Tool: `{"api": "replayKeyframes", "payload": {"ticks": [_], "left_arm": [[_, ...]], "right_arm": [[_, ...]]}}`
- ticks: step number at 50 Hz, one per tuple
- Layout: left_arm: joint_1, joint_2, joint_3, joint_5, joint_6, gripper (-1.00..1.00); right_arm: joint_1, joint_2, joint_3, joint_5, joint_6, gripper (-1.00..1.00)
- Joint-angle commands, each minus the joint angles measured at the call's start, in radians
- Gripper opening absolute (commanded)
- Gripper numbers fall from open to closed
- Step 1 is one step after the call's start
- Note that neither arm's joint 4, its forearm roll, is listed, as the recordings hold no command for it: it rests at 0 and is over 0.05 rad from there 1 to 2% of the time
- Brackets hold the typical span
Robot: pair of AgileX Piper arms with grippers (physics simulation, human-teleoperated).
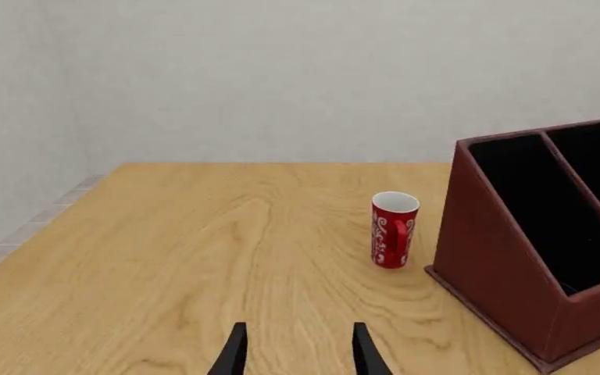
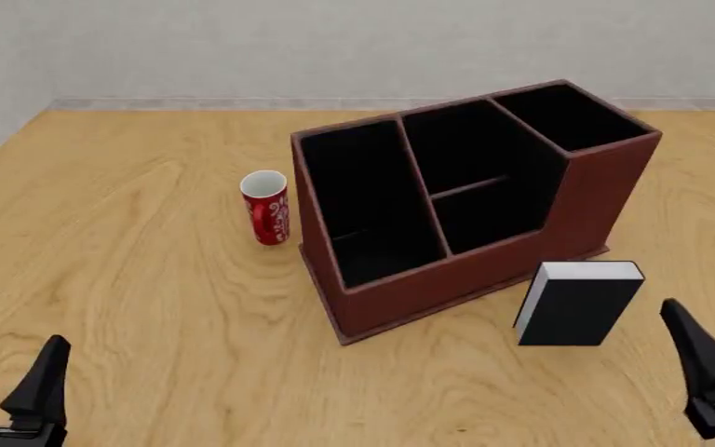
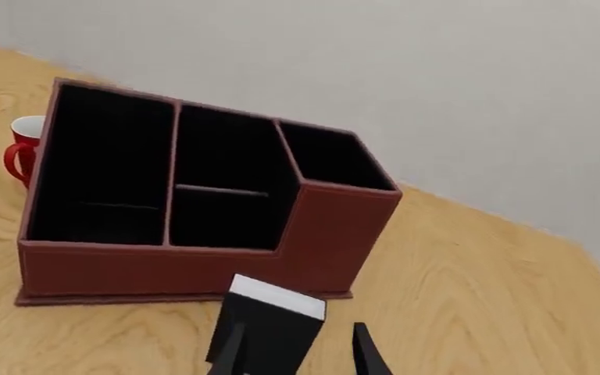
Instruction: Pick up the book and place it in the left compartment of the caddy.
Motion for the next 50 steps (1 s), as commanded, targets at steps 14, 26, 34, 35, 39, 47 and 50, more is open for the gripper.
{"api": "replayKeyframes", "payload": {"ticks": [14,26,34,35,39,47,50], "left_arm": [[0.000,0.000,0.000,0.000,0.000,1.00],[0.000,0.000,0.000,0.000,0.000,1.00],[0.000,0.000,0.000,0.000,0.000,1.00],[0.000,0.000,0.000,0.000,0.000,1.00],[0.000,0.000,0.000,0.000,0.000,1.00],[0.000,0.000,0.000,0.000,0.000,1.00],[0.000,0.000,0.000,0.000,0.000,1.00]], "right_arm": [[0.064,0.231,-0.383,0.448,-0.437,1.00],[0.077,0.301,-0.478,0.577,-0.568,1.00],[0.069,0.335,-0.506,0.642,-0.638,1.00],[0.071,0.335,-0.504,0.646,-0.643,1.00],[0.083,0.377,-0.525,0.671,-0.682,1.00],[0.085,0.568,-0.596,0.663,-0.800,1.00],[0.082,0.600,-0.610,0.652,-0.812,1.00]]}}
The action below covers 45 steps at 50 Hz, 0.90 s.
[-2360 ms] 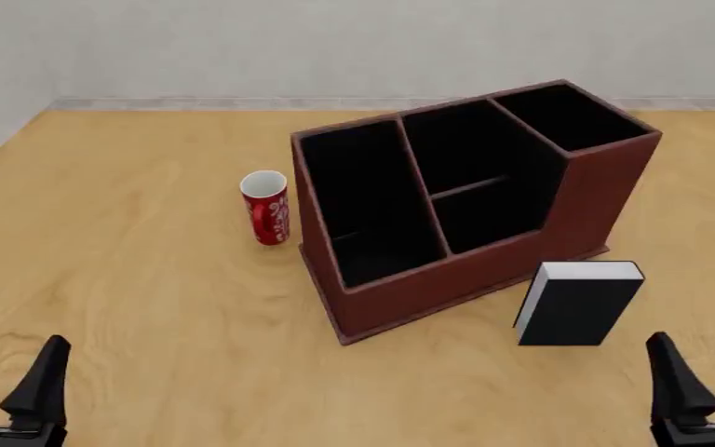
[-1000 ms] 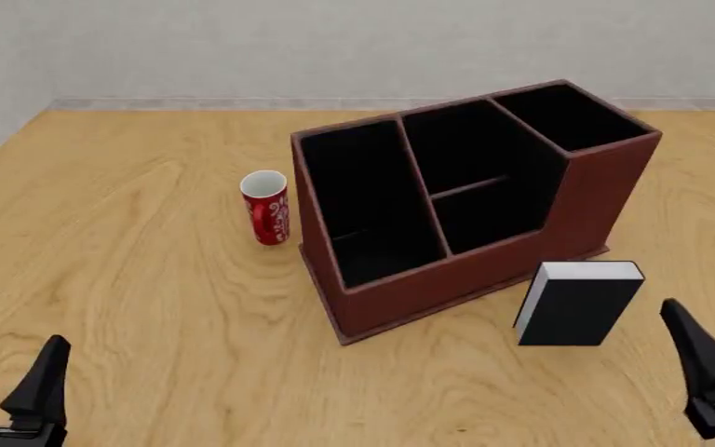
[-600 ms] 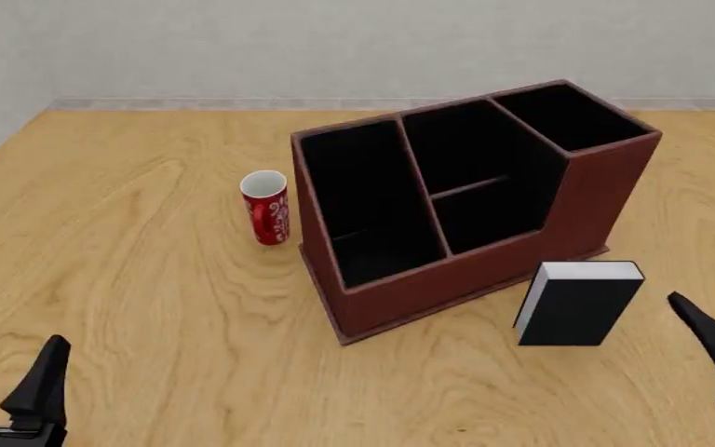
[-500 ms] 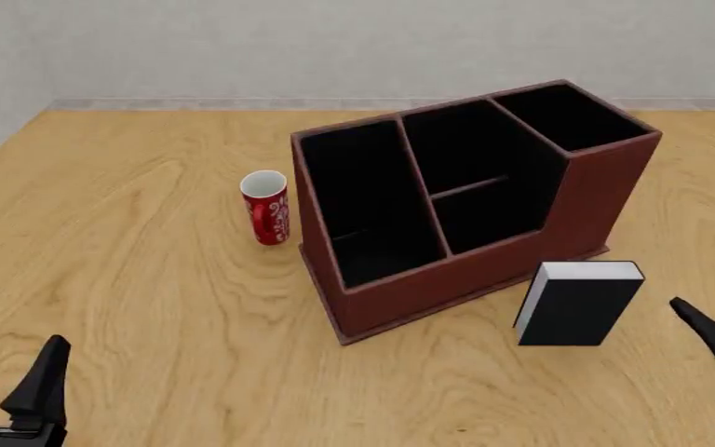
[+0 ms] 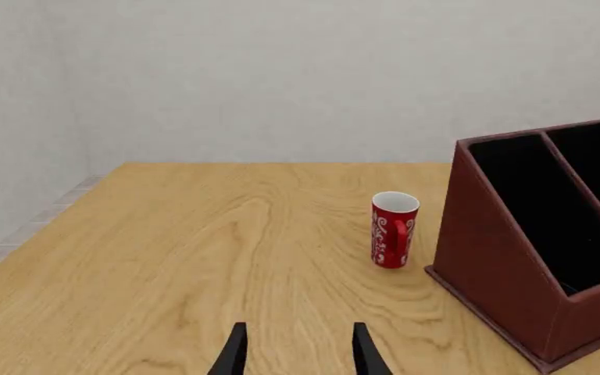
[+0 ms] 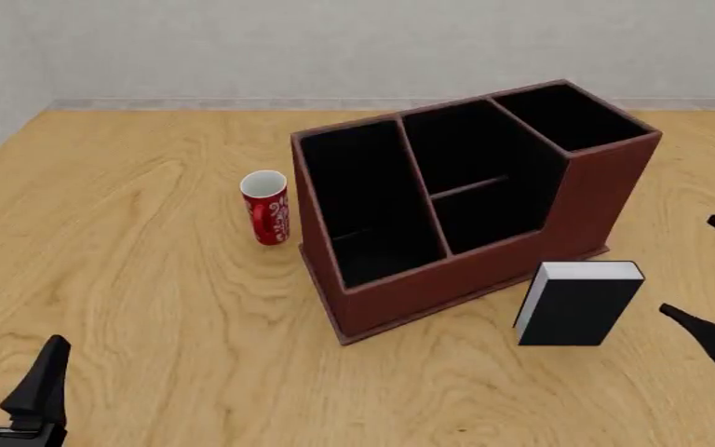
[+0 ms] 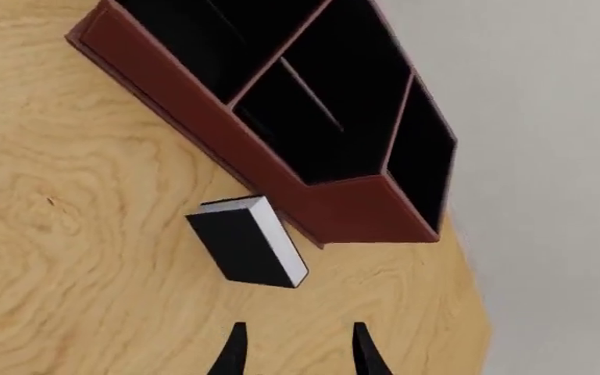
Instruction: Pick up the book and place it in the left compartment of the caddy.
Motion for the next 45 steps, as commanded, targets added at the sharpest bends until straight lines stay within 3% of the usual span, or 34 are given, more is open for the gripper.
{"api": "replayKeyframes", "payload": {"ticks": [1,10,45], "left_arm": [[0.000,0.000,0.000,0.000,0.000,1.00],[0.000,0.000,0.000,0.000,0.000,1.00],[0.000,0.000,0.000,0.000,0.000,1.00]], "right_arm": [[0.000,0.176,-0.073,0.009,-0.126,1.00],[-0.002,0.297,-0.069,-0.053,-0.166,1.00],[-0.011,0.432,-0.023,-0.108,-0.223,1.00]]}}
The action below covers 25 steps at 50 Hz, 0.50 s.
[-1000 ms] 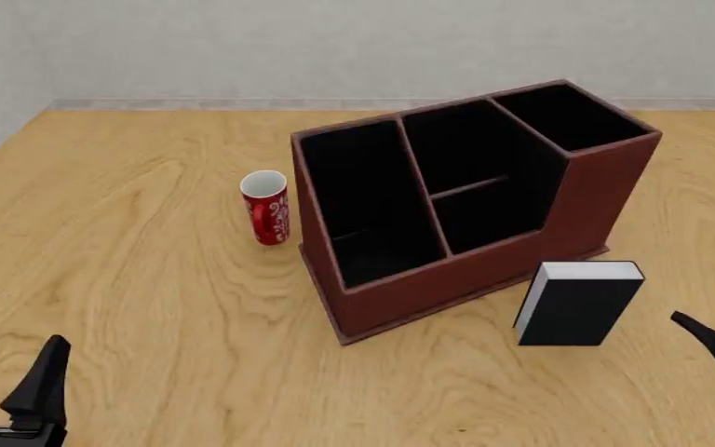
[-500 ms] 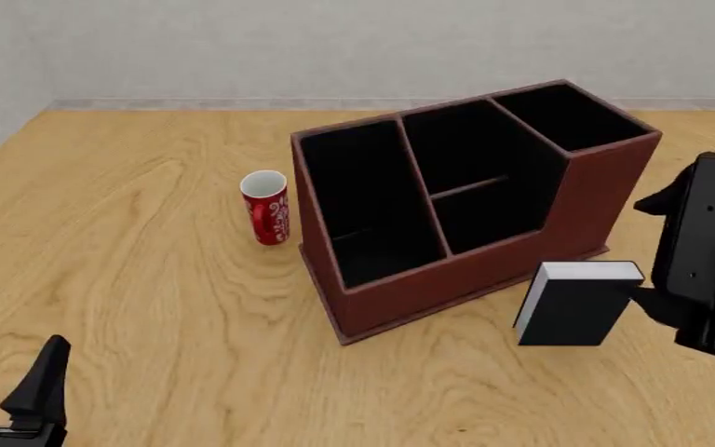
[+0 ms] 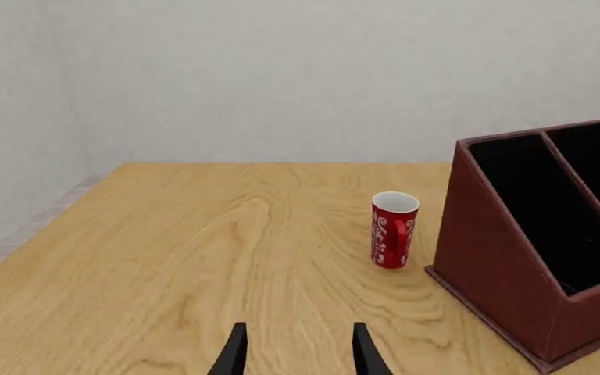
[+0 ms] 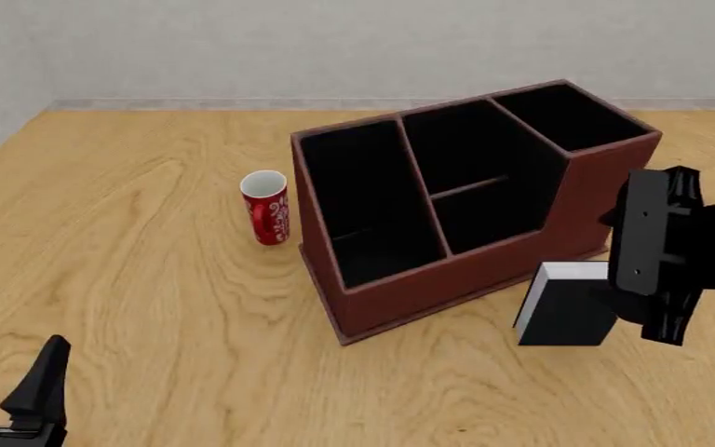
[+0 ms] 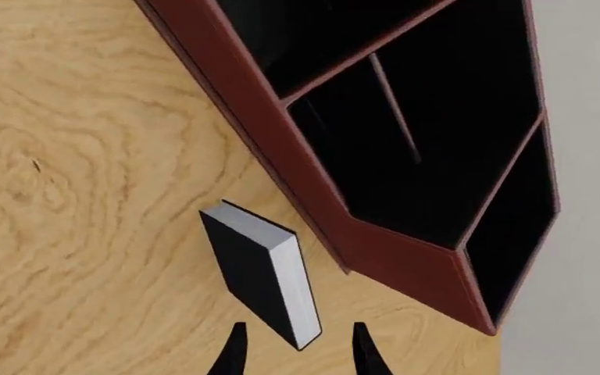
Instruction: Pick up the book and place it in the left compartment of the caddy.
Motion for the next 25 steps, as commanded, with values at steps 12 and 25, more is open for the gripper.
{"api": "replayKeyframes", "payload": {"ticks": [12,25], "left_arm": [[0.000,0.000,0.000,0.000,0.000,1.00],[0.000,0.000,0.000,0.000,0.000,1.00]], "right_arm": [[-0.025,0.093,0.016,-0.043,-0.046,1.00],[-0.063,0.154,0.016,-0.074,-0.086,1.00]]}}
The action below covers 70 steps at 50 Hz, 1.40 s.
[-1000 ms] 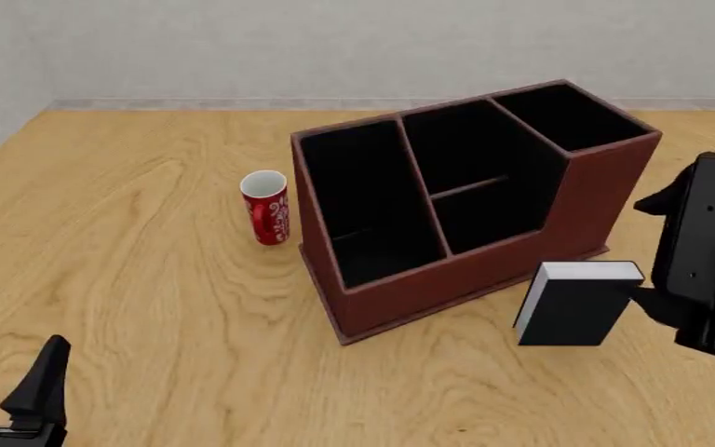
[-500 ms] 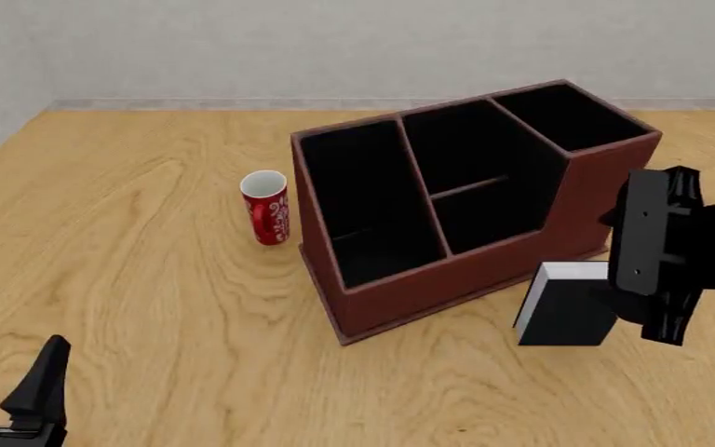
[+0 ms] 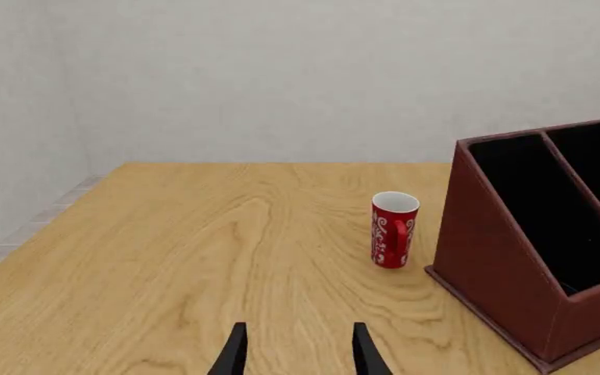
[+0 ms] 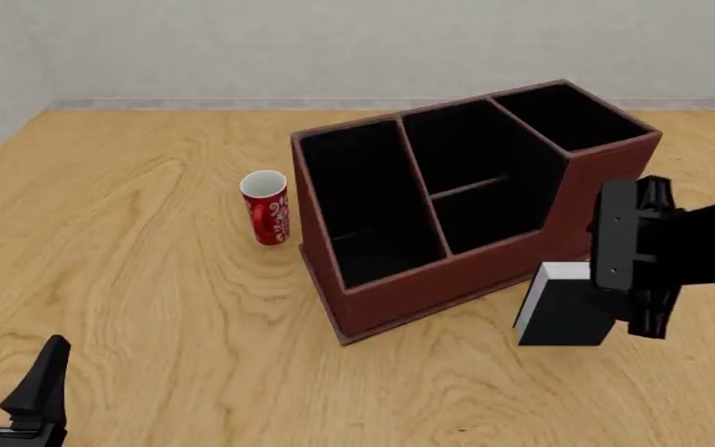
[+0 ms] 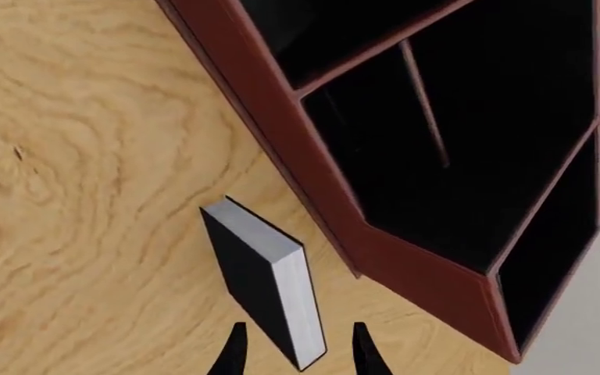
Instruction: Pick up the book and place it in the left compartment of the caddy.
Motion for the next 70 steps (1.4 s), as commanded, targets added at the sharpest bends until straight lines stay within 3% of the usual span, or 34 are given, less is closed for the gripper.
{"api": "replayKeyframes", "payload": {"ticks": [1,40,62,63,70], "left_arm": [[0.000,0.000,0.000,0.000,0.000,1.00],[0.000,0.000,0.000,0.000,0.000,1.00],[0.000,0.000,0.000,0.000,0.000,1.00],[0.000,0.000,0.000,0.000,0.000,1.00],[0.000,0.000,0.000,0.000,0.000,1.00]], "right_arm": [[-0.025,0.057,0.002,-0.032,-0.029,1.00],[0.002,0.184,0.082,-0.160,0.017,1.00],[0.015,0.204,0.095,-0.168,0.048,1.00],[0.014,0.201,0.096,-0.167,0.046,-1.00],[0.012,0.181,0.099,-0.145,0.041,-1.00]]}}
